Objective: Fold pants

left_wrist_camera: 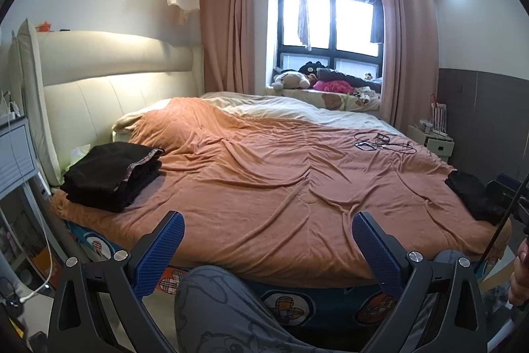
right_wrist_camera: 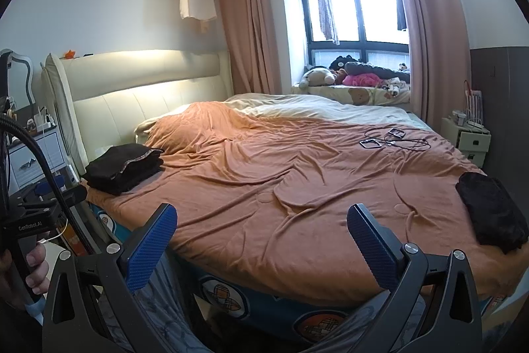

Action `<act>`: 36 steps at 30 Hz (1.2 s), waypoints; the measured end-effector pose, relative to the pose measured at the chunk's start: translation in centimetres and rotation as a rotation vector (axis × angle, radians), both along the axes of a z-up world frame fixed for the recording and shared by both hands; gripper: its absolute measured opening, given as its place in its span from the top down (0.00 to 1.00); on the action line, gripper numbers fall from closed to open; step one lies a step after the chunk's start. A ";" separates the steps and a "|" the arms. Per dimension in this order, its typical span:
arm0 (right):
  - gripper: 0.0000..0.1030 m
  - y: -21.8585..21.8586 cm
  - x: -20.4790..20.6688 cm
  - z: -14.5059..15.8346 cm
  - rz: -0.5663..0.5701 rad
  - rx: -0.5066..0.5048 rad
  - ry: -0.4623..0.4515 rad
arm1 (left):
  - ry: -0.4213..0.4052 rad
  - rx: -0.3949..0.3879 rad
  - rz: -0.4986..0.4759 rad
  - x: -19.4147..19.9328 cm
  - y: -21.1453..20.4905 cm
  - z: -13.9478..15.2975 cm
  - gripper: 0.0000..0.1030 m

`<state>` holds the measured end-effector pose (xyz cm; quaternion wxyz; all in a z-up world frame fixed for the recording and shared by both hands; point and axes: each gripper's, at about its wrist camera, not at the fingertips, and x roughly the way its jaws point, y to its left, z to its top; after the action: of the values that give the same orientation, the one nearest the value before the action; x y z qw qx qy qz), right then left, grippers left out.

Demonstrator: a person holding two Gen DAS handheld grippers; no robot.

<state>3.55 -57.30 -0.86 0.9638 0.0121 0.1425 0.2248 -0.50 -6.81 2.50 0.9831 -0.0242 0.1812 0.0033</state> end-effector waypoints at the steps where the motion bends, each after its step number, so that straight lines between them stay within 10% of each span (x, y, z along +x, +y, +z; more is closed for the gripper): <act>1: 0.00 0.0 -0.1 -0.1 0.000 0.000 -0.001 | 0.001 -0.001 -0.005 0.0 0.0 0.0 0.00; 36: 0.00 -0.5 -0.2 -0.3 0.007 0.020 0.001 | -0.025 0.029 -0.022 -1.2 -0.8 1.1 0.01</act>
<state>3.39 -57.82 -1.14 0.9629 0.0215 0.1405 0.2295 -1.71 -7.64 3.58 0.9856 -0.0078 0.1690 -0.0051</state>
